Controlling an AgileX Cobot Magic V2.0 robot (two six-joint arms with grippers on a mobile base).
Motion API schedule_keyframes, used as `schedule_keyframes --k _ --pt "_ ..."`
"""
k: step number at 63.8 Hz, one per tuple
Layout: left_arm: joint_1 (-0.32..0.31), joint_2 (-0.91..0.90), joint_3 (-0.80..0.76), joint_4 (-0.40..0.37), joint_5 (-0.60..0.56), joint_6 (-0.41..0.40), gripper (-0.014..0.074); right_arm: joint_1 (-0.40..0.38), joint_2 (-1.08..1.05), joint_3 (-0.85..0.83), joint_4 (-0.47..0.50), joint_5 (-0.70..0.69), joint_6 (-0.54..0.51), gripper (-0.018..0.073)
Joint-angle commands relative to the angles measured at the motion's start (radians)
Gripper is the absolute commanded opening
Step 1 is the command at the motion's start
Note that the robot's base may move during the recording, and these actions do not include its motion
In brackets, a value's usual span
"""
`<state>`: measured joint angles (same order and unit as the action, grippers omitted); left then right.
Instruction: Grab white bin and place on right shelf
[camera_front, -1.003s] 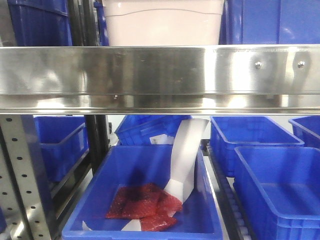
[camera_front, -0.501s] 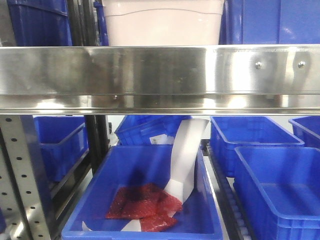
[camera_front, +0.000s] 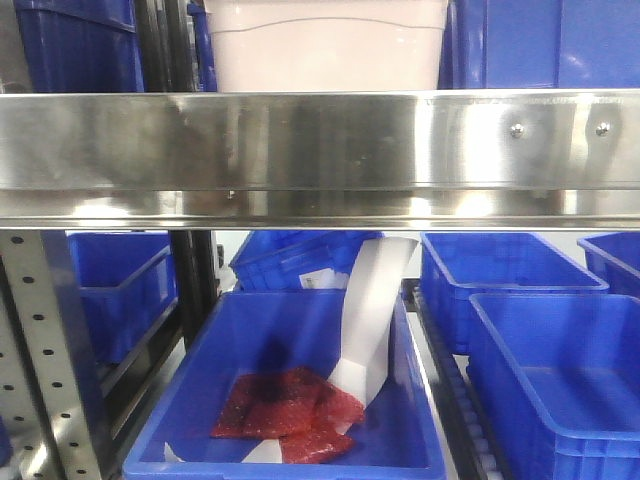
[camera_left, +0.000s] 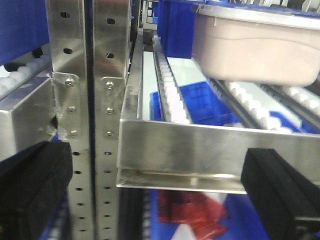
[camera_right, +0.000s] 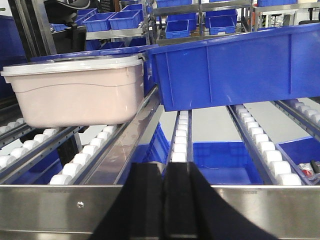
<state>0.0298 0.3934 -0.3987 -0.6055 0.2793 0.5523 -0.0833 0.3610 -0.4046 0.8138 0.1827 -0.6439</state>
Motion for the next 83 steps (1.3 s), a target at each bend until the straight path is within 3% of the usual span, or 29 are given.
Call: schedule_keyframes --k 1,8,12,20,37,43,83 --pt "-0.004 0.002 -0.028 0.122 -0.063 -0.088 -0.0117 0.001 0.005 -0.029 0.015 -0.057 -0.008 0.0062" --pt "-0.046 -0.033 -0.023 0.431 -0.027 -0.462 -0.0116 0.001 0.005 -0.029 0.015 -0.057 -0.008 0.0062" --pt "-0.074 -0.058 0.000 0.502 -0.032 -0.522 -0.0116 0.001 0.005 -0.029 0.015 -0.057 -0.008 0.0062" --pt "-0.105 -0.148 0.098 0.498 -0.092 -0.521 -0.0116 0.001 0.005 -0.029 0.015 -0.057 -0.008 0.0062" --pt "-0.095 -0.406 0.363 0.491 -0.188 -0.517 -0.0116 0.001 0.005 -0.029 0.015 -0.057 -0.008 0.0062" --pt "-0.074 -0.411 0.448 0.471 -0.302 -0.517 -0.0116 0.001 0.006 -0.029 0.015 -0.057 -0.008 0.0062" --pt "-0.054 -0.415 0.450 0.476 -0.304 -0.517 -0.0116 0.001 0.006 -0.029 0.015 -0.057 -0.008 0.0062"
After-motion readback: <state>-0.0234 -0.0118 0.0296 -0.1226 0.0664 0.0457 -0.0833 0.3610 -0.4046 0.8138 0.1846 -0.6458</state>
